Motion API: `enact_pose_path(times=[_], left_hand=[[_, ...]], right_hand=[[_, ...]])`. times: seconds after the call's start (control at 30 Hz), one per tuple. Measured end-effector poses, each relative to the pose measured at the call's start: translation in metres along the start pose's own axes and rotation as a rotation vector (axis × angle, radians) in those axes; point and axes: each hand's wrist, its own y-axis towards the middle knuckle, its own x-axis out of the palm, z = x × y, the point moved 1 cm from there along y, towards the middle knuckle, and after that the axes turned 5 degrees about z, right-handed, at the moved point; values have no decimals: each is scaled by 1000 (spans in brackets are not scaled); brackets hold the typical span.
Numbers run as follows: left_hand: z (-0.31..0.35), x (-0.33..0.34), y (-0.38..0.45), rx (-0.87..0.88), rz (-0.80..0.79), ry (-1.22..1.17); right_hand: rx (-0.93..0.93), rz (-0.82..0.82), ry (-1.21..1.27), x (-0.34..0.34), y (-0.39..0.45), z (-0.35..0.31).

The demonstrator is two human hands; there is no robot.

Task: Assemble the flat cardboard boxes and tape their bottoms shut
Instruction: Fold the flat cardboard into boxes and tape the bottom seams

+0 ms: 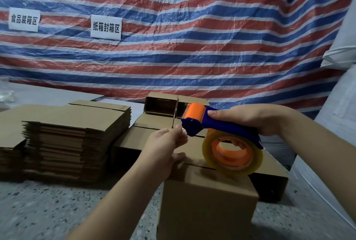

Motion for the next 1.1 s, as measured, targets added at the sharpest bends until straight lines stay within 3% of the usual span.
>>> enact_pose_path(times=[0.17, 0.37, 0.47, 0.7, 0.87, 1.1], left_hand=[[-8, 7, 1, 57, 101, 77], [-11, 3, 7, -84, 238, -79], [-11, 5, 6, -96, 283, -140], [-10, 1, -3, -8, 266, -195], [-22, -28, -5, 295, 265, 116], [-38, -51, 0, 272, 260, 199]], right_hand=[[47, -41, -92, -10, 1, 3], [132, -90, -38, -25, -6, 28], [141, -120, -125, -28, -2, 26], [231, -114, -275, -31, 1, 25], [240, -135, -308, -26, 3, 19], [251, -166, -356, -16, 6, 0]])
